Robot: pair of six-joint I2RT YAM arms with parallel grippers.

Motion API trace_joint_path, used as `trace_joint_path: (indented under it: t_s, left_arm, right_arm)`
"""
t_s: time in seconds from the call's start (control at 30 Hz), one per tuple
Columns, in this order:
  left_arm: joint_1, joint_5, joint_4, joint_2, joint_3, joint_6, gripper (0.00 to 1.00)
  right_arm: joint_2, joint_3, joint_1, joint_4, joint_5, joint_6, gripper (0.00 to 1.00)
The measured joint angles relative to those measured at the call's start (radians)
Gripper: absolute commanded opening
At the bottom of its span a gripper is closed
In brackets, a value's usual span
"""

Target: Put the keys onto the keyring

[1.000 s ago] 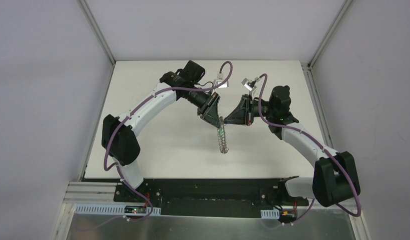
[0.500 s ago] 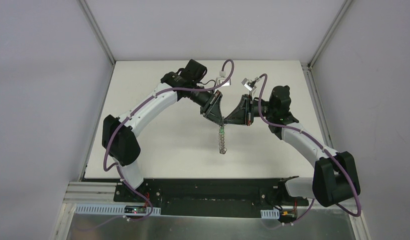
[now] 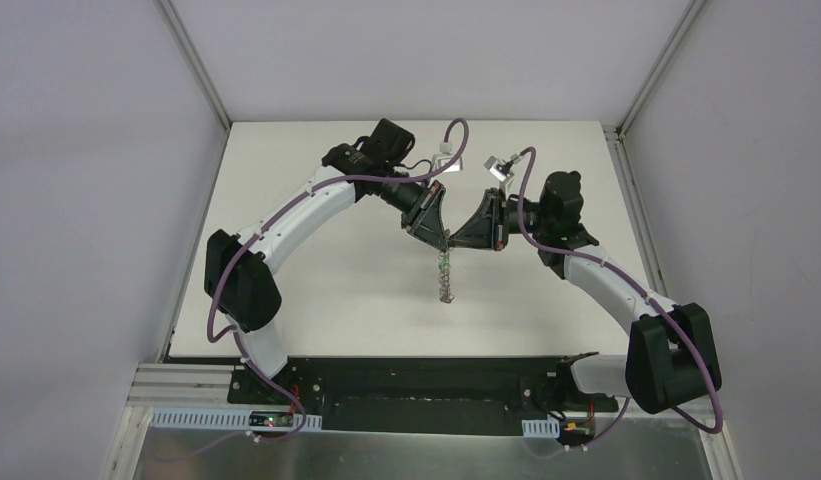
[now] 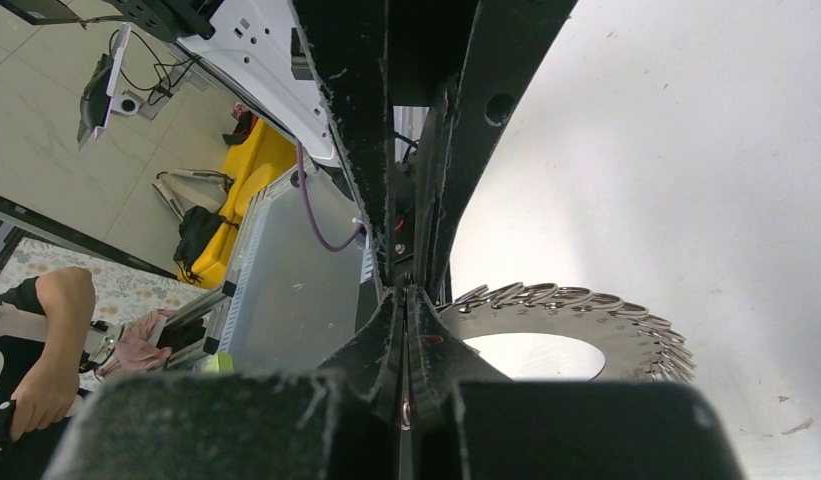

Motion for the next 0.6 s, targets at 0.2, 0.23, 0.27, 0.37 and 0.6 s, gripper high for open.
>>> trace_joint_path:
  t_s: [0.2, 0.23, 0.27, 0.37, 0.6]
  left_arm:
    - [0.000, 0.000, -0.001, 0.000, -0.006, 0.008, 0.17]
    - [0.000, 0.000, -0.001, 0.000, -0.008, 0.009, 0.17]
    - [0.000, 0.000, -0.002, 0.000, -0.013, 0.012, 0.17]
    - [0.000, 0.000, -0.002, 0.000, -0.018, 0.014, 0.16]
    - [0.000, 0.000, 0.005, 0.000, -0.021, 0.009, 0.08]
  right_arm:
    - [0.000, 0.000, -0.005, 0.000, 0.000, 0.000, 0.00]
    - [0.000, 0.000, -0.006, 0.000, 0.000, 0.000, 0.00]
    - [0.000, 0.000, -0.006, 0.000, 0.000, 0.000, 0.00]
    - [0.000, 0.000, -0.006, 0.000, 0.001, 0.000, 0.00]
    - [0.000, 0.000, -0.007, 0.000, 0.001, 0.000, 0.00]
